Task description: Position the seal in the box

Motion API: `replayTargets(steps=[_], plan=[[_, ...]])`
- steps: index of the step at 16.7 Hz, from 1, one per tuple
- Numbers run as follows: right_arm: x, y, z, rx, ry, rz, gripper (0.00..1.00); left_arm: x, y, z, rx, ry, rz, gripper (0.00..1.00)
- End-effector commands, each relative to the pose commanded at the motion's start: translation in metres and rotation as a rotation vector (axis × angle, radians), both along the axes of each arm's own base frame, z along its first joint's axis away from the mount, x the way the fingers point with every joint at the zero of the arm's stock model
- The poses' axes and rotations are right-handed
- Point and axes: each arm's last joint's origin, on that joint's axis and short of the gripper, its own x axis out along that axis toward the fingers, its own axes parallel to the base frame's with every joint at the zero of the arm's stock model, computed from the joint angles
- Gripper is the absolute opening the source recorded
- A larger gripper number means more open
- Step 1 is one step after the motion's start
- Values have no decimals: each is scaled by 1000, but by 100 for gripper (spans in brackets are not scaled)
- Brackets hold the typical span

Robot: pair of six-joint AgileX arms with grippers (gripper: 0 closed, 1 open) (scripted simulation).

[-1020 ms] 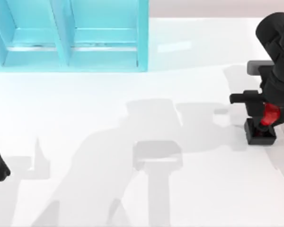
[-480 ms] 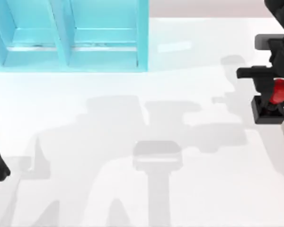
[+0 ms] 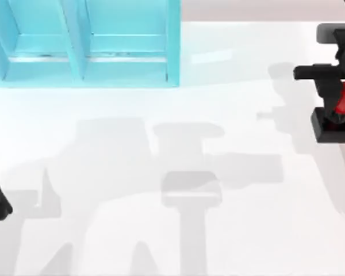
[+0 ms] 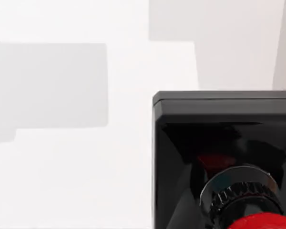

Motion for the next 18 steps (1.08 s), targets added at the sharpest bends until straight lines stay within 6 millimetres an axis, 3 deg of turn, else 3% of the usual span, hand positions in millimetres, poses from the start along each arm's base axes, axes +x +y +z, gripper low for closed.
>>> replayTargets(steps=[2,4,8,12,15,18], plan=[[1,-13,2,1,1,0,0,0,0,0,0,0,0,100],[2,-41,7,5,-3,1,0,0,0,0,0,0,0,100],[-10,-130,19,10,-14,5,0,0,0,0,0,0,0,100],[-43,-208,35,2,-47,4,0,0,0,0,0,0,0,100],[-61,-231,43,-8,-73,3,0,0,0,0,0,0,0,100],[-62,-232,44,-9,-75,3,0,0,0,0,0,0,0,100]])
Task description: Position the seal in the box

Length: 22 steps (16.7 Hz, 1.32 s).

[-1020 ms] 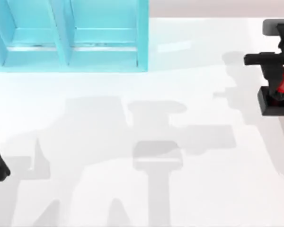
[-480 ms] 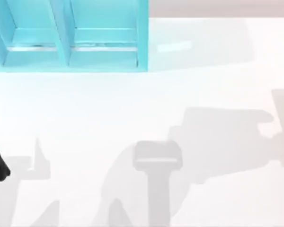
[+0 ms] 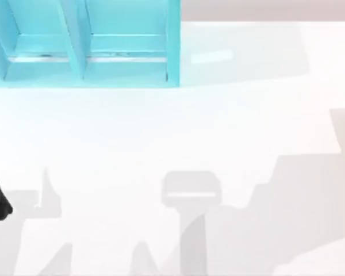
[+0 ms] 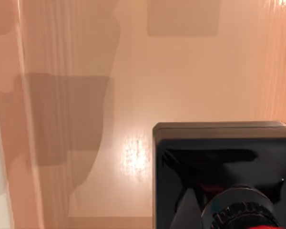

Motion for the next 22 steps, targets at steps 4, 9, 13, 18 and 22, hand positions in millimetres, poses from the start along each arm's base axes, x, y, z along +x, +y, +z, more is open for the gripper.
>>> replayTargets(steps=[4,9,13,18,22], plan=[[2,0,-10,-1,-1,1,0,0,0,0,0,0,0,100],[3,0,-53,-1,1,-1,0,0,0,0,0,0,0,100],[2,0,-65,0,0,0,0,0,0,0,0,0,0,100],[2,0,-65,0,0,0,23,0,0,0,0,0,0,100],[2,0,-65,0,0,0,53,0,0,0,0,0,0,100]])
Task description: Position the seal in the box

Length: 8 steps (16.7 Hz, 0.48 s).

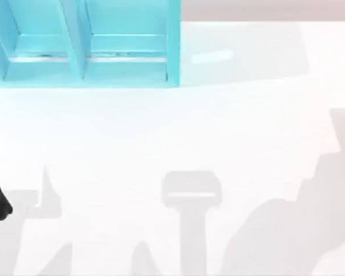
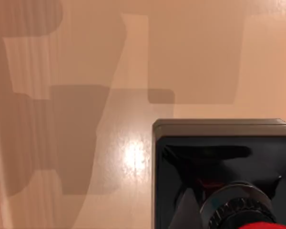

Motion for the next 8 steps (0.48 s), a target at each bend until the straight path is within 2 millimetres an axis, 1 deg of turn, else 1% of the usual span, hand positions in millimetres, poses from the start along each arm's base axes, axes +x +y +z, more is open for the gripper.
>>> replayTargets(steps=[6,7,8], plan=[[0,0,0,0,0,0,98,0,0,0,0,0,0,100],[0,0,0,0,0,0,100,0,0,0,0,0,0,100],[0,0,0,0,0,0,100,0,0,0,0,0,0,100]])
